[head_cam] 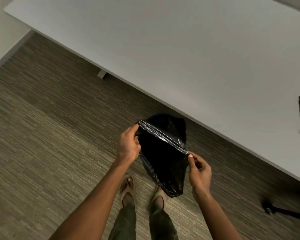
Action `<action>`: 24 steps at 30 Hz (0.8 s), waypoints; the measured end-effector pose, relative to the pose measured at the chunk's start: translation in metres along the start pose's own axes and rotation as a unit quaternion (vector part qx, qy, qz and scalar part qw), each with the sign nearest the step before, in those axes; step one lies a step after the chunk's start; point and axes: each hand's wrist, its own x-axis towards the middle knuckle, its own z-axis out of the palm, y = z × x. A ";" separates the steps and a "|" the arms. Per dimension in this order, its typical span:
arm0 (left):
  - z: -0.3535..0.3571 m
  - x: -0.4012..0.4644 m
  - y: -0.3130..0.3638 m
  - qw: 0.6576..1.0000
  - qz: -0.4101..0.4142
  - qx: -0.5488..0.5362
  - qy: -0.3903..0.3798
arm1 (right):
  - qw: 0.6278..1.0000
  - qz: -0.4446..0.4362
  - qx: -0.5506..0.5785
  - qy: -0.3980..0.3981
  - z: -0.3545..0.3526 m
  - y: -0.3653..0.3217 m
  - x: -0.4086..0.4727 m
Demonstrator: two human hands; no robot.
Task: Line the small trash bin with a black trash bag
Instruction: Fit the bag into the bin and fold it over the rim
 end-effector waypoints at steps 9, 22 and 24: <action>0.046 0.016 -0.081 0.992 -0.045 0.060 -0.104 | 0.999 -0.032 -0.007 -0.025 0.053 0.046 0.034; 0.084 0.125 -0.080 0.910 -0.260 -0.319 -0.054 | 0.896 -0.307 -0.294 0.130 0.077 -0.008 0.153; 0.080 0.133 -0.074 0.910 -0.216 -0.348 -0.069 | 0.864 -0.332 -0.338 0.172 0.071 -0.019 0.157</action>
